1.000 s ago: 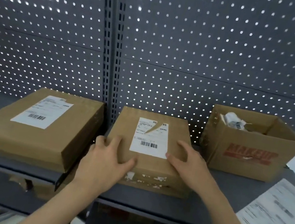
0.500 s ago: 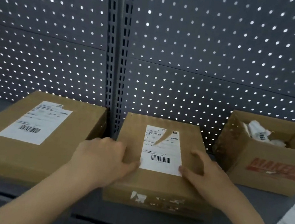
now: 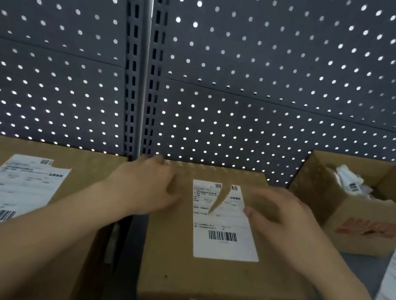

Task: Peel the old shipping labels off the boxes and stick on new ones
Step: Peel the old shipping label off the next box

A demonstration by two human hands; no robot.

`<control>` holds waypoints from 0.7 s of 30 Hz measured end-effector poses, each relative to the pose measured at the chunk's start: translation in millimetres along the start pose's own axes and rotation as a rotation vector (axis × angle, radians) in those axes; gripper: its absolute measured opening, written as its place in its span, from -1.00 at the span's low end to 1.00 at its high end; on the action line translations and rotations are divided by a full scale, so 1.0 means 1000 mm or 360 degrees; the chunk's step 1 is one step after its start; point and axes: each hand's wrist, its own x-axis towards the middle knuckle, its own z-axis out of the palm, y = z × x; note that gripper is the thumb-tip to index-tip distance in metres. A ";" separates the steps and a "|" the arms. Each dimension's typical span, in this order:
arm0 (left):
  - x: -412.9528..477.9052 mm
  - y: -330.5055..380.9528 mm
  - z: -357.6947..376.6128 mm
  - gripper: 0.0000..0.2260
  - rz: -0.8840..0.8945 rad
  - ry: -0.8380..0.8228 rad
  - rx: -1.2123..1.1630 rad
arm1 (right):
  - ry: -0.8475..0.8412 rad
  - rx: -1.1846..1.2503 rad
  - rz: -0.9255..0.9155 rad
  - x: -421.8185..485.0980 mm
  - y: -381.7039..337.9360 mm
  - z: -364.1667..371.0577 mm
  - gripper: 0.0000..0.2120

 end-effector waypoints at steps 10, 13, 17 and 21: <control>0.043 -0.007 0.014 -0.59 0.0019 0.0112 -0.0146 | -0.0306 -0.0538 -0.0434 0.102 -0.026 0.032 -0.86; 0.042 -0.009 0.024 -0.60 0.0008 0.0214 -0.0252 | -0.0331 -0.0390 -0.0514 0.103 -0.027 0.042 -0.91; 0.043 -0.010 0.032 -0.63 0.0016 0.0327 -0.0355 | -0.0317 -0.0116 -0.0554 0.106 -0.017 0.053 -0.78; 0.043 -0.011 0.035 -0.65 0.0006 0.0373 -0.0452 | -0.0336 -0.0149 -0.0632 0.106 -0.015 0.055 -0.78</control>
